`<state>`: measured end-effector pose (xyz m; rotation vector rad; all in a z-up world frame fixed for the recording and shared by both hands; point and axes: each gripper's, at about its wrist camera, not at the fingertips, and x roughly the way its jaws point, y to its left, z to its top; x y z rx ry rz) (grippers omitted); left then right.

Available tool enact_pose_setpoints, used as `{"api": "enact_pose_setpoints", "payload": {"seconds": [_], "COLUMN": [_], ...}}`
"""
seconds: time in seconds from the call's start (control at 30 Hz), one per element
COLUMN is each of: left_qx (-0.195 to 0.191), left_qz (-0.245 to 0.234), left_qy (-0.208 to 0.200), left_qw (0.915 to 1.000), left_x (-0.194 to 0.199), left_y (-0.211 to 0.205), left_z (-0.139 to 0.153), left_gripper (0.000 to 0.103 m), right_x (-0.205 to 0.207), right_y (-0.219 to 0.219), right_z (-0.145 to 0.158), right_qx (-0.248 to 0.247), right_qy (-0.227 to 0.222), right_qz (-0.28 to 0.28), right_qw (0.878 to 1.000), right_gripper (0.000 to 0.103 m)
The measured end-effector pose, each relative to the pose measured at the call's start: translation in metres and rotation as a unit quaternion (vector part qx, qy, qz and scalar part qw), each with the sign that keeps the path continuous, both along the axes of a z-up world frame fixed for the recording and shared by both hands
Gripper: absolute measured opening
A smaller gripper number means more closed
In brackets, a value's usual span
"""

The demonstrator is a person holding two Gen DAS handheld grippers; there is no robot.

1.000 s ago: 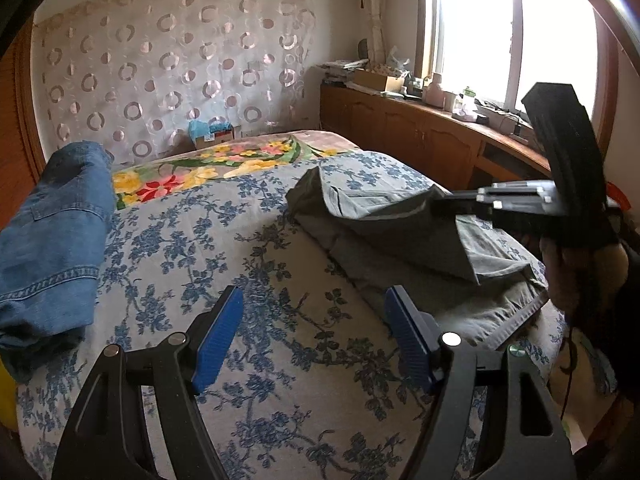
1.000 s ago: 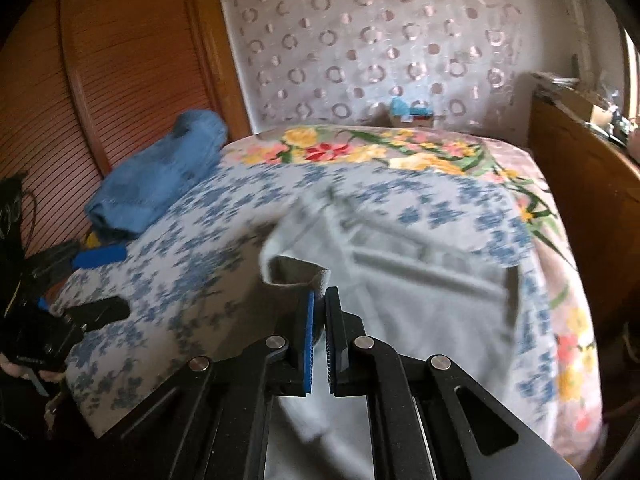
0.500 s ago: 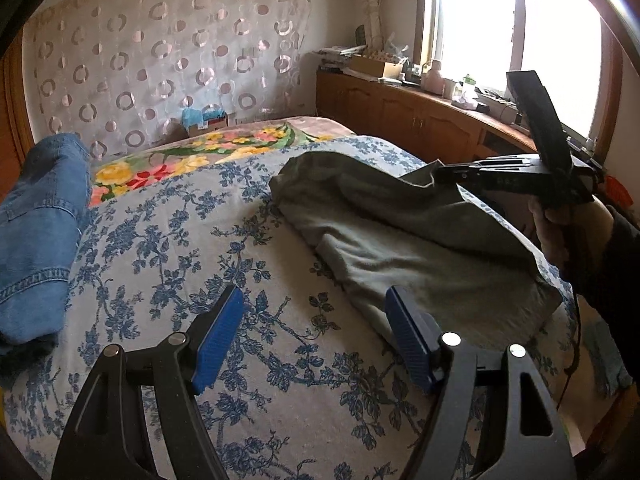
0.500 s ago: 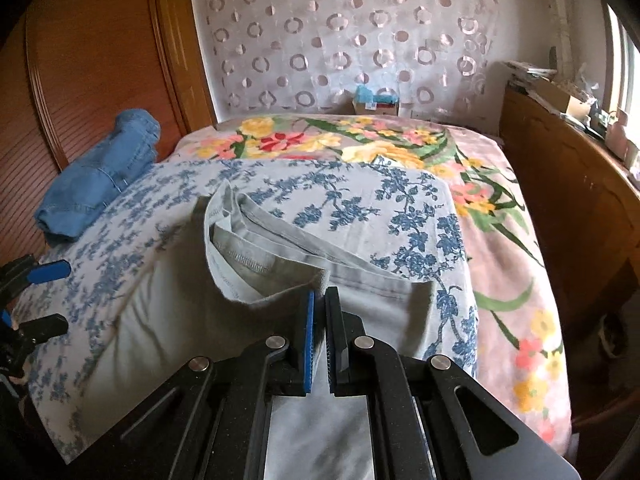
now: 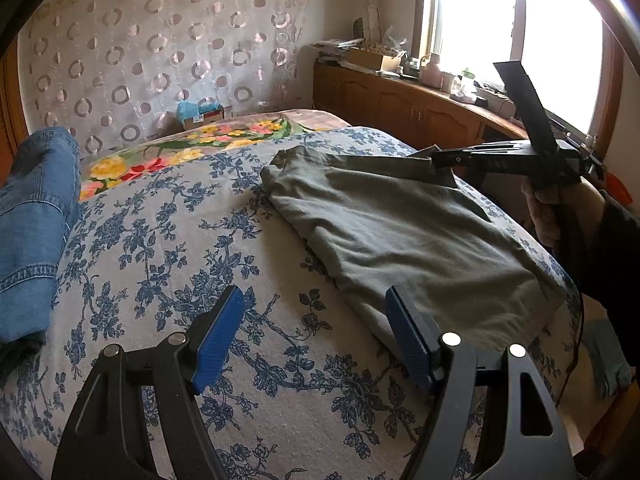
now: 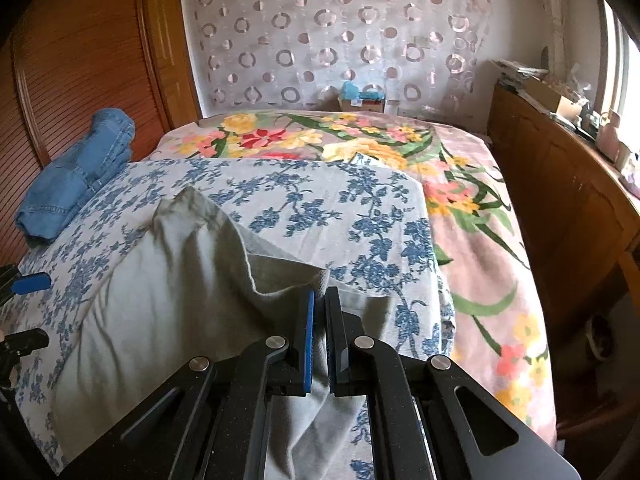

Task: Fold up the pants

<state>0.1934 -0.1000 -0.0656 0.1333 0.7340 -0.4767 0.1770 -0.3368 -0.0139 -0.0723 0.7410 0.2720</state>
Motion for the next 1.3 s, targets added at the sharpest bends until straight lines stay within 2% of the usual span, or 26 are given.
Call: {"api": "enact_pose_setpoints", "payload": {"seconds": [0.87,0.9,1.07,1.3], "left_qx": [-0.003,-0.004,-0.004,-0.008], "left_qz": [0.004,0.004,0.002,-0.005], "left_qy": [0.004,0.004,0.005,0.006], "left_qw": [1.0000,1.0000,1.0000,0.9999], "left_x": [0.002,0.002,-0.001,-0.007], "left_y": [0.003,0.003,0.001,-0.003], "left_z": [-0.005,-0.005,-0.004,-0.002], "left_gripper": [0.074,0.074,0.074,0.074], "right_x": [0.014,0.015,0.007,-0.016], "right_y": [-0.012,-0.011,-0.015,-0.013], "right_z": [-0.001,-0.001,0.001,0.001], "right_qx": [-0.007,-0.009,-0.037,-0.009], "right_qy": [-0.004,-0.003,-0.012,0.004], "right_qz": [-0.033,-0.032,-0.056,-0.040], "right_qw": [0.999,0.999,0.998,0.999], "right_gripper": [0.005,0.006,0.025,0.026]}}
